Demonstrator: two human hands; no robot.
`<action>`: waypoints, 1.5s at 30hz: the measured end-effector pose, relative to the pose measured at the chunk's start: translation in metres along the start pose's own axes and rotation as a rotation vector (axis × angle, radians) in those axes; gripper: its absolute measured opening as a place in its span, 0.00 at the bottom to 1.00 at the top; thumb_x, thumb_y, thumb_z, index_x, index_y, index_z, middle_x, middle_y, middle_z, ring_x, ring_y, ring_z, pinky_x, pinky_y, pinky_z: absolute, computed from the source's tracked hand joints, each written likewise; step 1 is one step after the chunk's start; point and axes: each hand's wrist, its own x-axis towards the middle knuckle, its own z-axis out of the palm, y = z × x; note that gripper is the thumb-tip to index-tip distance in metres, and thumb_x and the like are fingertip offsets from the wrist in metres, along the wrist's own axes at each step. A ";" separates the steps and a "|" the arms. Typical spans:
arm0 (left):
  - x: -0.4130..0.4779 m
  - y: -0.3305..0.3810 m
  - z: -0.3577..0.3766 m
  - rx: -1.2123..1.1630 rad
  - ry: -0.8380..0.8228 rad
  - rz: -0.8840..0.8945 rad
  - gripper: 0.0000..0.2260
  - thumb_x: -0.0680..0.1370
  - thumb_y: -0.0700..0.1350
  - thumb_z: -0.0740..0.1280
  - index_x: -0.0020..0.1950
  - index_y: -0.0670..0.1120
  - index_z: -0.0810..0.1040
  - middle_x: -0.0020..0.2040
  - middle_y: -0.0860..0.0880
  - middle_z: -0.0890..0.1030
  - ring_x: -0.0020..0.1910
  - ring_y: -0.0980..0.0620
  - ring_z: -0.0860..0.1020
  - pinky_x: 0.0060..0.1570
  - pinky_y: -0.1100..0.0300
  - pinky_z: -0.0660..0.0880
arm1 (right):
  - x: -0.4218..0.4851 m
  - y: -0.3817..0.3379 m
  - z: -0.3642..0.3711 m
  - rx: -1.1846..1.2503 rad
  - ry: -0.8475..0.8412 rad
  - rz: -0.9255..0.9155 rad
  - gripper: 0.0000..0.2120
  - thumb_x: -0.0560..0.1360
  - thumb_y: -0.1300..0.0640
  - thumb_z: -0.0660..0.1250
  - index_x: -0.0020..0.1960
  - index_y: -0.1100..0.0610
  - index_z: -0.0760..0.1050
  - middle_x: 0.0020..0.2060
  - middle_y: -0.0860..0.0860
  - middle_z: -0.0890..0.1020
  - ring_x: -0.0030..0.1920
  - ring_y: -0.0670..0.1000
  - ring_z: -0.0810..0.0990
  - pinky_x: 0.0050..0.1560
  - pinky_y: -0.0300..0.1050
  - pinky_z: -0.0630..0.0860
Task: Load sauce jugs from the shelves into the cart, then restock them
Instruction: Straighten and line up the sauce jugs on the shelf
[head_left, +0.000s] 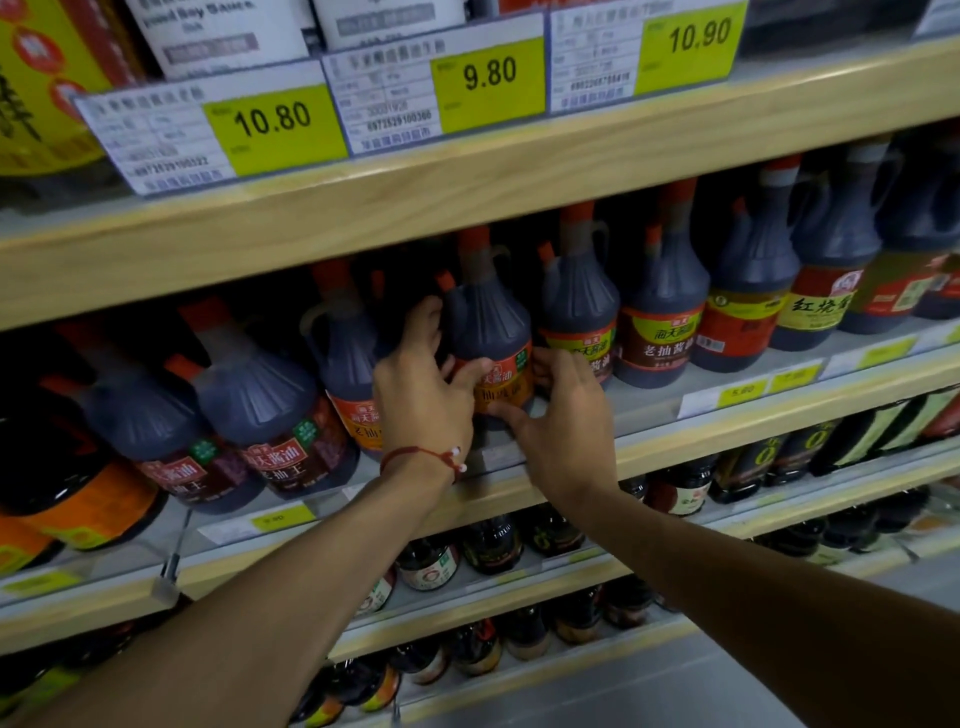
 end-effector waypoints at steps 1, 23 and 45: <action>0.000 0.000 0.001 -0.002 -0.002 -0.001 0.35 0.71 0.32 0.76 0.75 0.44 0.68 0.71 0.49 0.73 0.66 0.62 0.69 0.58 0.73 0.71 | 0.000 0.000 0.000 -0.001 0.007 0.002 0.31 0.70 0.51 0.81 0.67 0.54 0.72 0.61 0.50 0.76 0.60 0.53 0.79 0.57 0.59 0.80; -0.029 0.005 -0.062 0.330 0.205 0.338 0.21 0.74 0.34 0.72 0.65 0.48 0.78 0.60 0.50 0.77 0.61 0.48 0.77 0.60 0.45 0.77 | -0.037 -0.027 -0.003 -0.012 -0.150 -0.192 0.17 0.78 0.54 0.73 0.64 0.55 0.75 0.58 0.49 0.77 0.58 0.50 0.76 0.56 0.47 0.75; -0.010 -0.011 -0.088 0.020 0.123 -0.035 0.34 0.72 0.37 0.77 0.75 0.52 0.69 0.60 0.51 0.75 0.64 0.59 0.74 0.59 0.67 0.74 | -0.033 -0.058 0.052 0.098 -0.108 -0.048 0.34 0.68 0.51 0.82 0.67 0.53 0.69 0.61 0.49 0.77 0.60 0.51 0.78 0.59 0.56 0.79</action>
